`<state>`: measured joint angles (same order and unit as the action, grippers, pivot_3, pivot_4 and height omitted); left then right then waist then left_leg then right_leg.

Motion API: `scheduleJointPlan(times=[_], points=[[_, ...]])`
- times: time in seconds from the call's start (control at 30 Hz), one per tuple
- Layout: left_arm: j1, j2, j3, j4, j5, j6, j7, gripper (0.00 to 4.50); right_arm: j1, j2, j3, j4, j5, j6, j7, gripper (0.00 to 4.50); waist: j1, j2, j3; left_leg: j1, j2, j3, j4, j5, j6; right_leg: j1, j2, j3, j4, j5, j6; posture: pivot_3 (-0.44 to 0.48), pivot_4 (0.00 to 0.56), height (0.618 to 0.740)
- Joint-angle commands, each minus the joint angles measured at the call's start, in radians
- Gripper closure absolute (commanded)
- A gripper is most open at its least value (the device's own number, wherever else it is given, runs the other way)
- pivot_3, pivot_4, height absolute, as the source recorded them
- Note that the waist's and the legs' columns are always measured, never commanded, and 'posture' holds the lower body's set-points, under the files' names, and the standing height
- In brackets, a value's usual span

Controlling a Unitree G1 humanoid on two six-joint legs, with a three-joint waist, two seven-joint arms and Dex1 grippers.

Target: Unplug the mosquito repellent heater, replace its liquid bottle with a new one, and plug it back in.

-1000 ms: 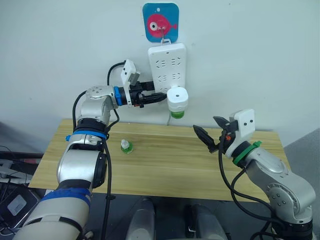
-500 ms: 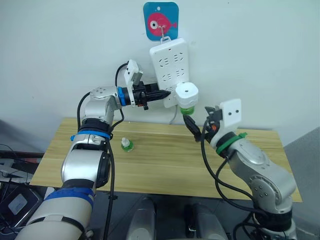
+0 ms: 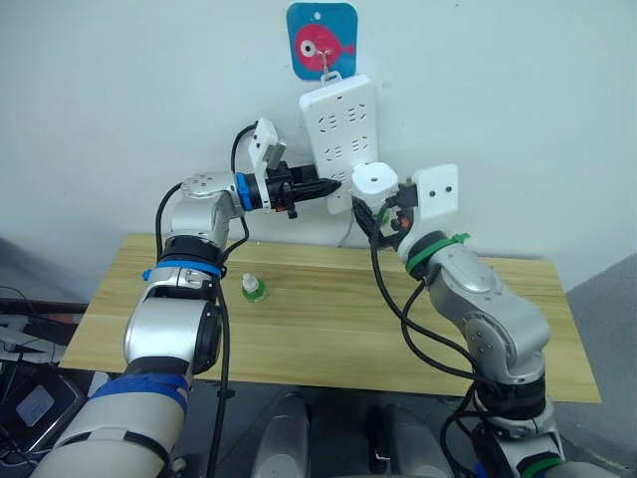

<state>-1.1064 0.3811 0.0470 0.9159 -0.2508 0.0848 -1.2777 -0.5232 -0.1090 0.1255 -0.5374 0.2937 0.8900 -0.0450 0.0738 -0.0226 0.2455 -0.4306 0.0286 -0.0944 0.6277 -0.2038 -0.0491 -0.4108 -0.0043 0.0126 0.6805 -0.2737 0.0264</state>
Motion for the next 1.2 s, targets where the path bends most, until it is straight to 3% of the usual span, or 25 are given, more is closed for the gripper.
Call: scheduleJointPlan(times=[0.03,0.13,0.23,0.63,1.03,1.2], points=[[-0.019,-0.011,-0.001,-0.021,0.002,-0.014,-0.001,3.19,-0.023,0.007,0.007,-0.007,-0.029,-0.038,0.011,0.00,0.000,0.000,0.000,0.000,0.000,0.000,0.000,0.000,0.000,0.000,0.000,0.000,0.000,0.000,0.000,0.202,0.243,0.740],[-0.018,-0.011,-0.001,-0.020,0.003,-0.016,0.000,3.19,-0.028,0.014,0.011,0.002,-0.039,-0.049,0.017,0.60,0.000,0.000,0.000,0.000,0.000,0.000,0.000,0.000,0.000,0.000,0.000,0.000,0.000,0.000,0.000,0.203,0.243,0.740],[-0.019,-0.011,-0.001,-0.017,0.005,-0.018,0.002,3.19,-0.029,0.018,0.011,0.002,-0.047,-0.054,0.025,1.47,0.000,0.000,0.000,0.000,0.000,-0.001,0.000,0.000,0.000,0.000,0.000,-0.001,0.000,0.000,0.000,0.204,0.244,0.740],[-0.027,-0.009,0.008,0.018,0.018,-0.024,0.038,3.19,0.015,-0.102,0.000,-0.177,-0.068,0.041,0.074,1.47,0.004,0.000,0.000,-0.003,-0.002,-0.004,0.000,0.000,0.000,0.000,0.000,-0.001,-0.001,0.000,0.000,0.203,0.249,0.740],[-0.037,-0.004,0.026,0.054,0.020,-0.061,0.079,3.19,0.033,-0.099,-0.037,-0.259,-0.056,0.128,0.068,1.47,-0.014,0.000,0.000,-0.002,-0.002,-0.006,0.000,0.003,-0.003,0.000,0.001,-0.001,0.001,0.000,0.000,0.206,0.237,0.740],[-0.011,0.020,0.042,0.026,0.007,-0.043,0.084,1.62,0.084,-0.097,-0.096,-0.252,-0.054,0.102,0.072,1.47,-0.020,0.000,0.000,-0.002,-0.001,-0.006,0.000,0.004,-0.004,0.000,0.001,-0.001,0.000,0.000,-0.001,0.210,0.230,0.740]])
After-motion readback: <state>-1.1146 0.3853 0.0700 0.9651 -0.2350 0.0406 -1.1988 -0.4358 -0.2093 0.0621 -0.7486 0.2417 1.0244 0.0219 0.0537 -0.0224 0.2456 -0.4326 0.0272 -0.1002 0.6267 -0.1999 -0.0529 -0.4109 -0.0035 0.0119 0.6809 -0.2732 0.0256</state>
